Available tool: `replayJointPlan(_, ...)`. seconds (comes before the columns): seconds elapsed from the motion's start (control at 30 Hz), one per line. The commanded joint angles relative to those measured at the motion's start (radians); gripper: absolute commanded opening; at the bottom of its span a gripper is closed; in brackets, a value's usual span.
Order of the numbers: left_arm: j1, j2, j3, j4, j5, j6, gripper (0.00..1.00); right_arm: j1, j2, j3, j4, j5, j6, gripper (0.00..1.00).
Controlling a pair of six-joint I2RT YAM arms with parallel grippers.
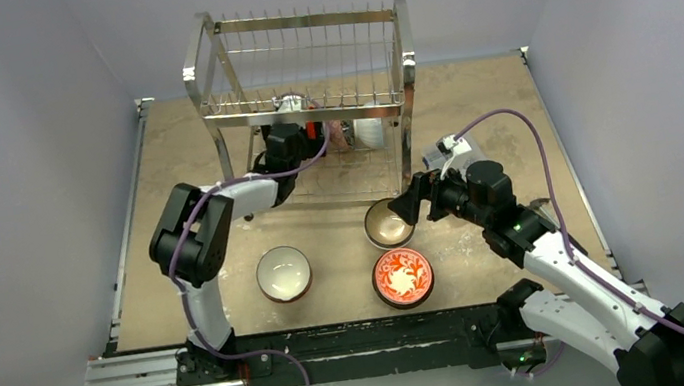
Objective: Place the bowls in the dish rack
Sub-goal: Place the bowl in the dish rack.
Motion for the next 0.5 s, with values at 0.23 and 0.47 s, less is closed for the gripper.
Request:
replayJointPlan(0.23,0.003,-0.333,-0.128,-0.119,-0.021,-0.196,0.99,0.006,-0.026,-0.001,-0.009,0.004,-0.011,0.97)
replayJointPlan(0.47,0.003,-0.538,-0.32,-0.21,0.241,-0.328,0.98,0.005,-0.048,-0.021,-0.019,0.003,0.017,0.97)
